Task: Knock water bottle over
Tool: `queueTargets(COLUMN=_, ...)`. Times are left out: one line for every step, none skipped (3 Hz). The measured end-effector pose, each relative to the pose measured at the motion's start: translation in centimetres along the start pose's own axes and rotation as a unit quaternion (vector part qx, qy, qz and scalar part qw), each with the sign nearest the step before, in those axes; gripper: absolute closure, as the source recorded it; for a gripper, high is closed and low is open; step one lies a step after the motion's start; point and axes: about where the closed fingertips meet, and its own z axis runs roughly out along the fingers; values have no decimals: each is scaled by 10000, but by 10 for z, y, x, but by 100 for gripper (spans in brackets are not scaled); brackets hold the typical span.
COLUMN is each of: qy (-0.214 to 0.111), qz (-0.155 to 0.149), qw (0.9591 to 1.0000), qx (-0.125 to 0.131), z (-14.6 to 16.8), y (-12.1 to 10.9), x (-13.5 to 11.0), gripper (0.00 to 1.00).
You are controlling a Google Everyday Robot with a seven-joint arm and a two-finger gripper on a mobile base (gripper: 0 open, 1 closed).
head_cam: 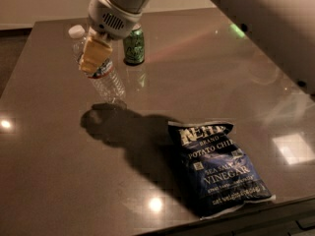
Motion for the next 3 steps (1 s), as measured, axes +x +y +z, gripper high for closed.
queueTargets(qy=795, qz=-386, qw=9960, qx=135, z=-8, y=-15, x=13, gripper=100)
queueTargets(qy=1550, qz=-908, qw=9831, qx=361, z=-8, y=-19, x=20, gripper=100)
queueTargets(qy=2199, qz=-1364, qw=9648, qx=474, z=2, y=-17, x=32, gripper=100)
